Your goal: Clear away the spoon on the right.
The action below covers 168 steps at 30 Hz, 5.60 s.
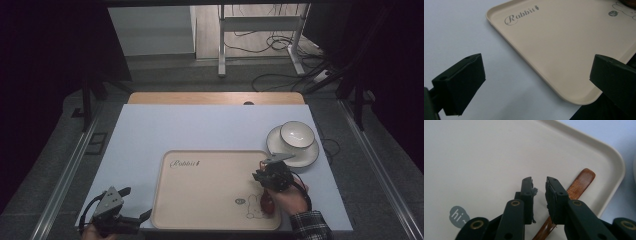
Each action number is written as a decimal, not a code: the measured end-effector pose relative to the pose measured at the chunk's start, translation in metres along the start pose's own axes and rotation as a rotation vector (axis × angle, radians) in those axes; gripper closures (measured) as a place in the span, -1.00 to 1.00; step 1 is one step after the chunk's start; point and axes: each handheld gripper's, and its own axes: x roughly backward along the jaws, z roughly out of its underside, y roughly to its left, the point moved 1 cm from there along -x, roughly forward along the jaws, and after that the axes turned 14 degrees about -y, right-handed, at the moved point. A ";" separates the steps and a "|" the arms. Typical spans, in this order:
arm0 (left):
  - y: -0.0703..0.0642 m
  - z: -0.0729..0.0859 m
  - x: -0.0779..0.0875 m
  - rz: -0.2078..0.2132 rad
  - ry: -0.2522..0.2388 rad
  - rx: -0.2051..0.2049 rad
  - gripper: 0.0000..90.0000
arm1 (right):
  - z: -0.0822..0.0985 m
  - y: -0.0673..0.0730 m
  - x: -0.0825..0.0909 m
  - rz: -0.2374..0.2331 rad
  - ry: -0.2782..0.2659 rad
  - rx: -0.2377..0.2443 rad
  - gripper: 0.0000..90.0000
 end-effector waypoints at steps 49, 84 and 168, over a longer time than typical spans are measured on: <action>0.001 0.000 0.000 -0.004 -0.003 0.009 -1.00 | -0.005 0.017 0.036 0.005 -0.081 0.052 -0.16; 0.001 0.000 0.001 -0.003 -0.009 0.009 -1.00 | 0.005 0.015 0.067 0.039 -0.188 0.053 -0.75; 0.002 0.000 0.001 -0.003 -0.008 0.016 -1.00 | 0.087 0.002 0.143 0.267 -0.254 0.025 -1.00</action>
